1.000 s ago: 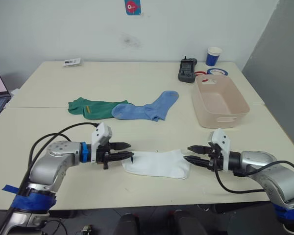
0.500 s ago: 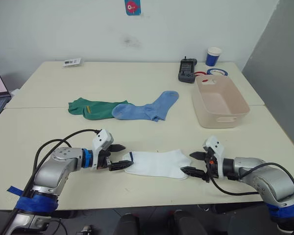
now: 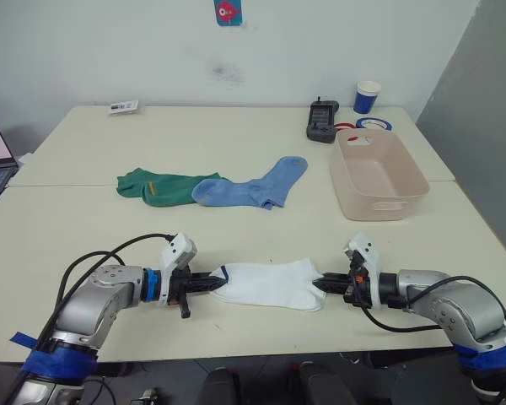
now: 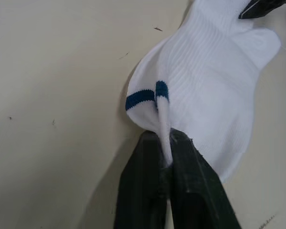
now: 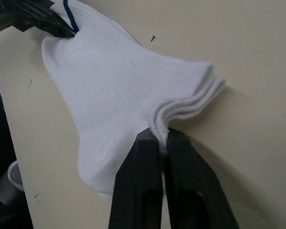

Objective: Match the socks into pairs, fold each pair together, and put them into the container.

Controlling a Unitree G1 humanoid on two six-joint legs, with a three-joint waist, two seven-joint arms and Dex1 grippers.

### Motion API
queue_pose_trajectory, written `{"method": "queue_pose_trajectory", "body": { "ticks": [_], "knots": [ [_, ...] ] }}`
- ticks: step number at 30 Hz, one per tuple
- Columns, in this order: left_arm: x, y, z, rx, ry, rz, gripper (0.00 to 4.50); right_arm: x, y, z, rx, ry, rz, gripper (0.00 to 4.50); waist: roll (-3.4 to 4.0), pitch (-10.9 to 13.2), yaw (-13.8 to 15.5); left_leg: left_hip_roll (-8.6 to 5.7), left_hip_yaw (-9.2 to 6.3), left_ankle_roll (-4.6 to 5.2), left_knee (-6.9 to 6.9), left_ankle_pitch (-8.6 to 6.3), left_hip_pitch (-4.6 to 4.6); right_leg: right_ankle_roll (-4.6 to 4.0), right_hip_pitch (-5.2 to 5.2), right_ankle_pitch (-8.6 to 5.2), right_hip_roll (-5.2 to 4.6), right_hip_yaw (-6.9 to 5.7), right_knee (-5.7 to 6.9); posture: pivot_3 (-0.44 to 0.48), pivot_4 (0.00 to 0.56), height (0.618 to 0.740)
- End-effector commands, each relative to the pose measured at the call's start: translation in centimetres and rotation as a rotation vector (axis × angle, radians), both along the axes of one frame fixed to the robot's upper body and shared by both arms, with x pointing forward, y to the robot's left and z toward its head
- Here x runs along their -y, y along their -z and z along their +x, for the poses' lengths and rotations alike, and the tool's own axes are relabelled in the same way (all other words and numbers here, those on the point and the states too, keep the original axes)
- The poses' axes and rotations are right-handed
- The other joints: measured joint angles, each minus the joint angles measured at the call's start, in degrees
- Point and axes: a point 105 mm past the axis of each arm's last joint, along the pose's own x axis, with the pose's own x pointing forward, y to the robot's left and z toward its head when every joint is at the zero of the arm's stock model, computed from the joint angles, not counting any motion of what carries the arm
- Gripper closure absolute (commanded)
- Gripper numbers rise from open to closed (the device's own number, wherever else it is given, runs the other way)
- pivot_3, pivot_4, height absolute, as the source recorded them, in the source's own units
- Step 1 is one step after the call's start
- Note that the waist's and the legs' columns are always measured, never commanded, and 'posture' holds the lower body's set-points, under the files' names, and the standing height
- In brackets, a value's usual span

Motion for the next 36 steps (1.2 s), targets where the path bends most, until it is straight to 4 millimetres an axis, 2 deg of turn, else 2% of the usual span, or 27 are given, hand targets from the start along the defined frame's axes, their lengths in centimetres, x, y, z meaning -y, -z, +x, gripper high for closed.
{"method": "queue_pose_trajectory", "body": {
  "ticks": [1,4,7,14,24,27,32,34,36],
  "knots": [
    [1.2,-1.3,-0.8,0.002,0.007,-0.062,4.50,0.1,-1.6,0.1,0.028,-0.006,0.036,4.46,0.00,0.0,0.0,0.01,0.00,0.00,0.00,0.00,0.00,0.00,0.00,0.00,-0.01,0.00,0.00,0.000,0.150,0.740],
    [2.4,-1.8,-1.5,-0.013,0.000,-0.097,4.50,0.8,-1.8,0.2,0.024,0.003,0.022,4.46,-0.01,0.0,0.1,0.08,-0.03,0.00,0.00,0.00,-0.03,0.00,-0.01,0.00,-0.07,-0.01,0.00,0.000,0.150,0.740],
    [2.8,-1.5,-1.8,-0.020,-0.010,-0.081,4.50,1.6,-1.6,0.5,0.020,0.016,0.006,4.46,-0.01,0.0,0.1,0.02,-0.05,0.00,0.00,0.00,-0.03,0.01,0.00,0.00,-0.09,-0.02,0.00,0.000,0.150,0.740],
    [2.3,-0.6,-0.4,0.029,-0.084,-0.016,4.50,1.8,-1.1,0.8,0.010,0.015,-0.022,4.46,-0.01,0.0,0.0,-0.04,-0.04,0.00,0.00,0.00,-0.01,0.00,0.00,0.00,-0.03,-0.02,-0.01,0.000,0.150,0.740],
    [2.0,-0.4,-0.6,0.033,-0.063,0.001,4.50,2.4,-0.8,1.4,0.020,0.057,-0.051,4.46,-0.01,0.0,0.1,-0.04,-0.03,0.00,0.00,0.00,-0.02,0.00,0.00,0.00,-0.01,-0.02,-0.01,0.000,0.150,0.740],
    [2.3,-0.7,-0.7,0.035,-0.041,-0.019,3.76,2.2,-0.8,1.2,0.017,0.047,-0.046,4.50,-0.01,0.0,0.1,-0.04,-0.03,0.00,0.00,0.00,-0.01,0.00,0.00,0.00,-0.01,-0.01,-0.01,0.000,0.150,0.740],
    [1.9,-0.9,-0.3,0.045,-0.054,-0.006,2.19,2.7,-1.0,1.5,0.029,0.077,-0.046,3.06,-0.01,0.0,0.1,-0.04,-0.03,0.00,0.00,0.00,-0.02,0.00,0.00,0.00,-0.01,-0.01,-0.01,0.000,0.150,0.740],
    [0.9,-1.1,0.3,0.055,-0.089,0.002,1.54,3.2,-1.5,1.6,0.032,0.103,-0.035,2.33,-0.01,0.0,0.1,-0.04,-0.04,0.00,0.00,0.00,-0.02,0.00,0.00,0.00,-0.01,-0.02,-0.01,0.000,0.150,0.740],
    [0.1,-1.8,0.6,0.066,-0.101,-0.008,1.50,3.6,-1.7,1.6,0.031,0.126,-0.026,1.66,-0.01,0.0,0.0,-0.05,-0.03,0.00,0.00,0.00,-0.01,0.00,0.00,0.00,-0.01,-0.03,-0.01,0.000,0.150,0.740]
  ]
}}
